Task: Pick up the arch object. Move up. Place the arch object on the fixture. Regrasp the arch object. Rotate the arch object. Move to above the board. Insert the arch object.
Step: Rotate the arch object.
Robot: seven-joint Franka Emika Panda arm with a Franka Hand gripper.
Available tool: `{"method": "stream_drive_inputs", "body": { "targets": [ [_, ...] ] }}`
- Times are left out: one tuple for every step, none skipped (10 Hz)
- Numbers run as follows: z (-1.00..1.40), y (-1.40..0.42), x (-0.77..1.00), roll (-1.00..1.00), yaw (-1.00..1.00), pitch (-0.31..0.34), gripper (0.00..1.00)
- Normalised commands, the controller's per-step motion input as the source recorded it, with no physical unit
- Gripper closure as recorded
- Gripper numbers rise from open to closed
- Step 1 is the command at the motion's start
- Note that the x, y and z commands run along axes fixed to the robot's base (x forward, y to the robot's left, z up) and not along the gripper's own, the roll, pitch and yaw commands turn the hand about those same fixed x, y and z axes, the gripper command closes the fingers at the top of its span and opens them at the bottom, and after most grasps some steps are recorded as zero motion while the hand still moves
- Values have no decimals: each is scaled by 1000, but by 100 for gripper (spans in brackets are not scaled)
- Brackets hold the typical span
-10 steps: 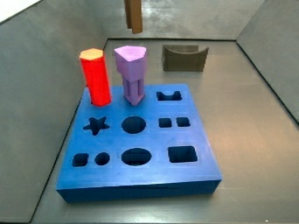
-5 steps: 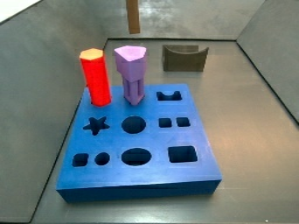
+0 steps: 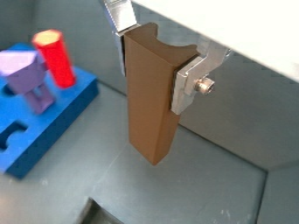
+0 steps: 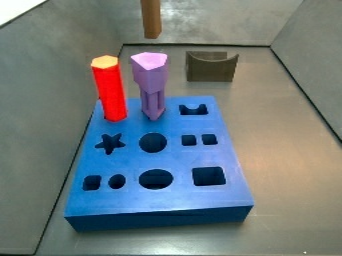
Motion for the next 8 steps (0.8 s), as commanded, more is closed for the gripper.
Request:
{"method": "stream_drive_inputs", "body": {
  "targets": [
    [27,12,-34,-62,-1000,12,100],
    [27,12,-34,-72,-1000,13,100],
    [27,12,-34,-80,-1000,15,100],
    [28,12,-33,-95,-1000,17,100],
    [28,12,-33,-111,-1000,20,100],
    [28,12,-32,-125,-1000,22,100],
    [0,0,0,-46,-1000,8,100],
    [0,0,0,-48,-1000,8,100]
  ]
}}
